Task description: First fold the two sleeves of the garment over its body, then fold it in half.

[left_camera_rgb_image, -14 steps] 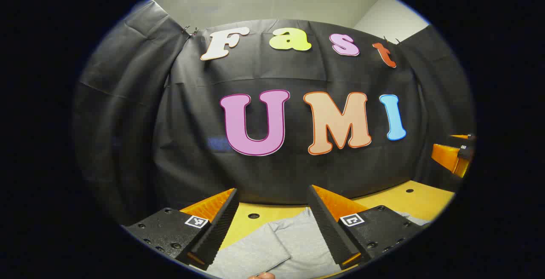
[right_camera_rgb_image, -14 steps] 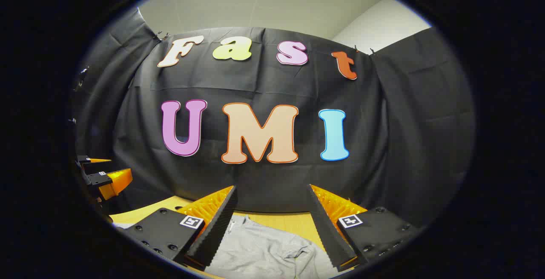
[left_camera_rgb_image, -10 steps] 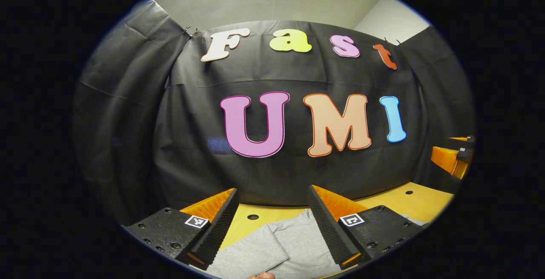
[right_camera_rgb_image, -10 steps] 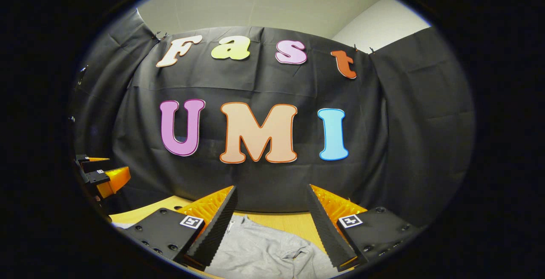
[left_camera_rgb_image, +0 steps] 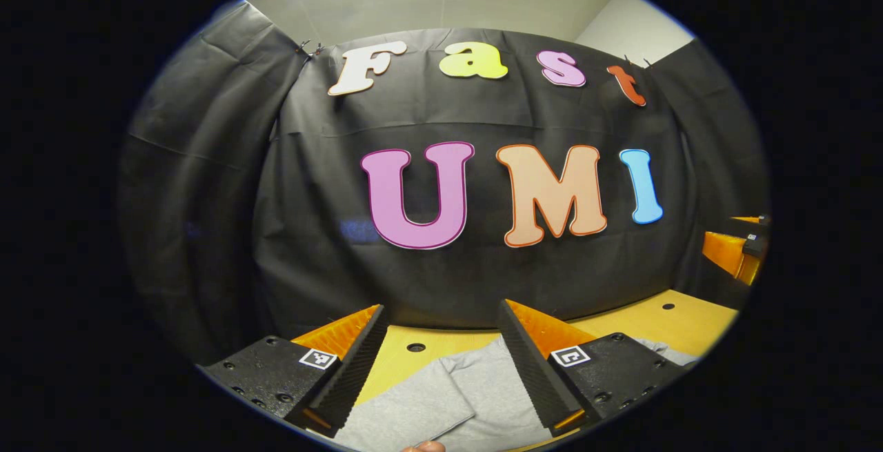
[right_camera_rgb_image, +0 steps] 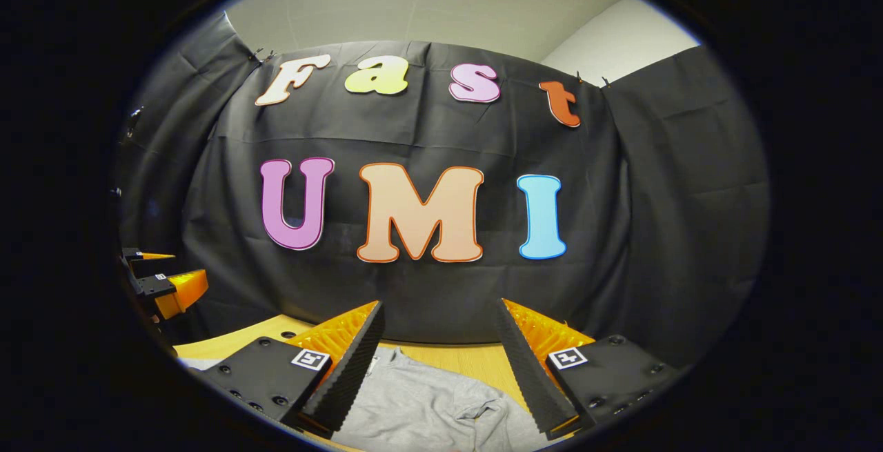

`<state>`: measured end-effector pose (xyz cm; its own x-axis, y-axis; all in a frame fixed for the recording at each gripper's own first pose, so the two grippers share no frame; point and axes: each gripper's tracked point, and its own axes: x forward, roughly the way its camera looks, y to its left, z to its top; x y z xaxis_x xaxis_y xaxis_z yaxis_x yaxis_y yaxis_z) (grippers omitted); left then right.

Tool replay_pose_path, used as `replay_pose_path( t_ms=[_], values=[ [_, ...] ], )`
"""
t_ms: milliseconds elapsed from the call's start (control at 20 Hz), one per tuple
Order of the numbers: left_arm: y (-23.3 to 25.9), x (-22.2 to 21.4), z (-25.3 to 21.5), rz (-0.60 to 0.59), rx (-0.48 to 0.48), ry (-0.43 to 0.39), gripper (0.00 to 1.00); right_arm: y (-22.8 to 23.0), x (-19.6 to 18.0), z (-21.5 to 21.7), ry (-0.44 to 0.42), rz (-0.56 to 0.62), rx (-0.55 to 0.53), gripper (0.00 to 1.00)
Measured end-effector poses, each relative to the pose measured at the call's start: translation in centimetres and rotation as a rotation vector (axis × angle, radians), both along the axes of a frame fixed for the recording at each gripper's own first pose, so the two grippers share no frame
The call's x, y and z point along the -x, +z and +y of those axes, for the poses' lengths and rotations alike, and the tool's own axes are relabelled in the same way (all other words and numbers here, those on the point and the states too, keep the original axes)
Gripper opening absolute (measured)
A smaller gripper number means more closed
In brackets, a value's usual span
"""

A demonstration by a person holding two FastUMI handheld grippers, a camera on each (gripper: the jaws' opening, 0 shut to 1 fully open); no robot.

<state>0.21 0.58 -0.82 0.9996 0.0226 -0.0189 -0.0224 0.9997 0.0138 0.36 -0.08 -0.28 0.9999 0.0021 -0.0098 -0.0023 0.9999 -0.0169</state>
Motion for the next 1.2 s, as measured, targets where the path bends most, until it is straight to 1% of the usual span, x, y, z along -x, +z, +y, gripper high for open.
replay_pose_path(
  t_ms=[300,350,400,450,650,750,950,1000,1050,1100,1150,1200],
  values=[
    [-0.2,-0.1,0.0,0.0,-0.001,-0.003,0.99,-0.2,0.0,-1.4,-0.03,0.006,0.01,1.0],
    [-0.2,-0.2,-0.1,0.0,0.001,-0.005,0.96,-0.3,0.0,-1.8,-0.037,0.014,0.015,1.0],
    [-0.2,-0.2,-0.2,0.0,0.003,-0.007,0.96,-0.5,0.1,-2.3,-0.044,0.021,0.019,0.99],
    [-0.2,-0.2,-0.3,-0.001,0.006,-0.011,0.99,-0.7,0.1,-3.1,-0.054,0.027,0.025,0.99],
    [-0.4,-0.5,-1.0,-0.001,0.007,-0.026,0.99,-1.6,0.4,-6.2,-0.107,0.054,0.047,0.99],
    [-0.3,-0.6,-1.3,-0.003,0.005,-0.034,0.99,-2.8,0.7,-8.2,-0.135,0.087,0.05,1.0],
    [-0.2,-0.9,-2.1,-0.006,0.004,-0.047,0.99,-4.1,1.5,-11.9,-0.2,0.124,0.07,0.99],
    [-0.4,-1.0,-2.3,-0.004,0.004,-0.051,0.99,-4.8,1.8,-12.6,-0.21,0.139,0.075,0.99],
    [-0.4,-1.0,-2.5,-0.003,0.003,-0.054,0.96,-5.6,2.2,-13.3,-0.22,0.16,0.077,0.99],
    [-0.4,-1.1,-2.7,-0.003,0.001,-0.057,0.96,-6.6,2.6,-14.1,-0.23,0.183,0.078,1.0],
    [-0.3,-1.3,-2.9,-0.004,0.0,-0.06,0.99,-7.5,3.0,-14.9,-0.243,0.209,0.078,0.99],
    [-0.5,-1.3,-3.0,-0.003,-0.001,-0.063,0.96,-8.6,3.5,-15.8,-0.256,0.232,0.077,0.99]
  ],
)
